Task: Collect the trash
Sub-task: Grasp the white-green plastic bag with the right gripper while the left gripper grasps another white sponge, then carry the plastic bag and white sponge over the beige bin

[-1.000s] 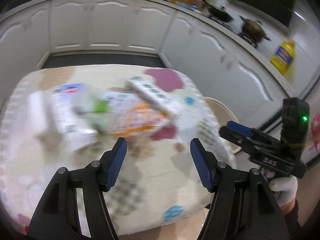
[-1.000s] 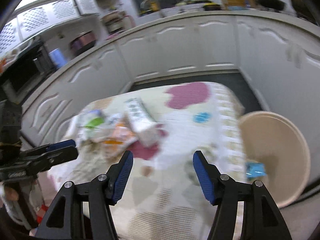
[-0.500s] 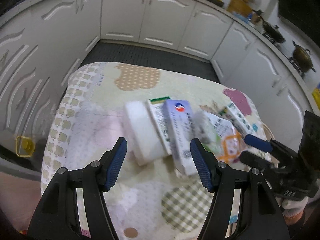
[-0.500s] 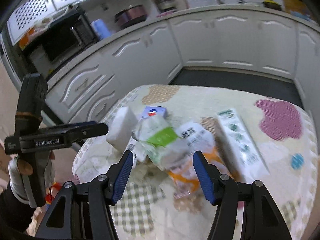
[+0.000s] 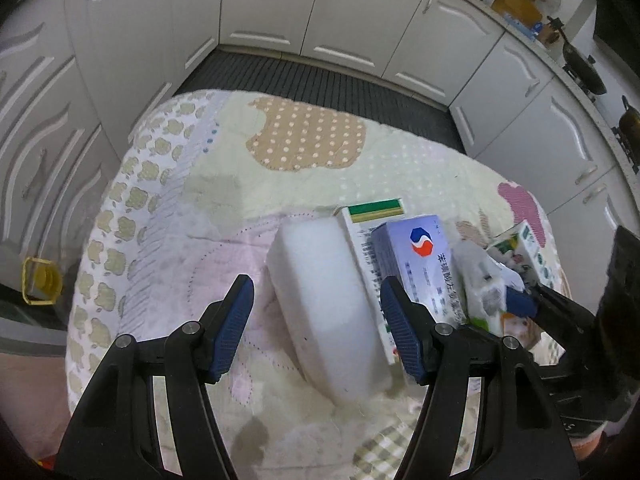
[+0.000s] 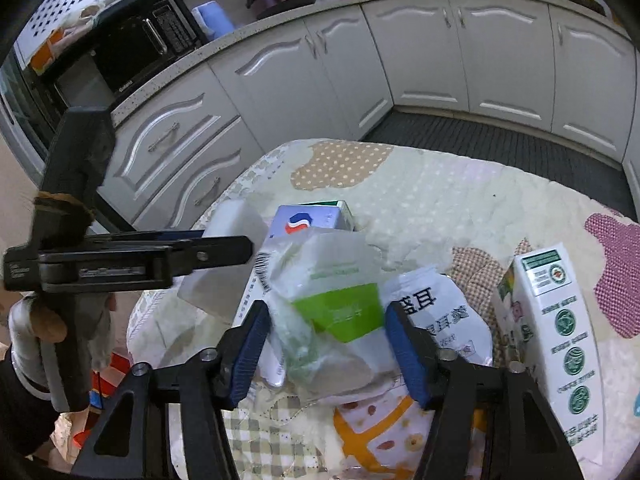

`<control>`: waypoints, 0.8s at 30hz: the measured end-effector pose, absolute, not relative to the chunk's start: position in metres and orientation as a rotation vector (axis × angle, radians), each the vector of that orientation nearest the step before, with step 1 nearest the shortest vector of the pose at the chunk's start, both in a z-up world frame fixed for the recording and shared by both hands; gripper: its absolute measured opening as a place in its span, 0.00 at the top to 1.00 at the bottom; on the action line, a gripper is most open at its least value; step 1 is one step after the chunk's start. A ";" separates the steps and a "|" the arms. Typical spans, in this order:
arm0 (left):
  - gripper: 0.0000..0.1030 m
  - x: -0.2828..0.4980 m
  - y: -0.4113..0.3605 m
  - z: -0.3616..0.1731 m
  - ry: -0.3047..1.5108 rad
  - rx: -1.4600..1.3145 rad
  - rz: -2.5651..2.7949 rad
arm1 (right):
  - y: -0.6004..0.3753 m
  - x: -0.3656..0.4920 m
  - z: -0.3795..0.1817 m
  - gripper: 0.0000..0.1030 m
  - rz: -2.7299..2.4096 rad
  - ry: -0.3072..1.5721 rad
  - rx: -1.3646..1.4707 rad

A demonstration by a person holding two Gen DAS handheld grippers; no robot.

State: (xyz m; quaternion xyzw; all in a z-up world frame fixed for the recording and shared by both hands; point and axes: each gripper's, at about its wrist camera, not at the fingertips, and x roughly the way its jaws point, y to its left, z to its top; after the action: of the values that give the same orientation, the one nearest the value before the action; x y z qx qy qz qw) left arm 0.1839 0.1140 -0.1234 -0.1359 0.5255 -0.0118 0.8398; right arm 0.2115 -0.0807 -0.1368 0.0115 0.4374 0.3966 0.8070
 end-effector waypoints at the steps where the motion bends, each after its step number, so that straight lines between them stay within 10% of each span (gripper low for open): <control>1: 0.38 0.184 0.113 -0.126 1.116 -0.284 -0.026 | -0.081 0.211 -0.135 0.61 0.853 0.927 0.031; 10: 0.69 0.168 0.111 -0.121 1.068 -0.245 -0.063 | -0.096 0.191 -0.118 0.80 0.785 0.858 0.079; 24: 0.71 0.118 0.097 -0.067 0.969 -0.215 -0.143 | -0.130 0.148 -0.087 0.81 0.751 0.793 0.155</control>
State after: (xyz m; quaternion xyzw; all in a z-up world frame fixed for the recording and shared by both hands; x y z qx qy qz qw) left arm 0.1184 0.0975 -0.0675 -0.1030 0.4644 -0.0687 0.8769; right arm 0.1483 -0.1298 -0.0870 0.0738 0.3766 0.3567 0.8517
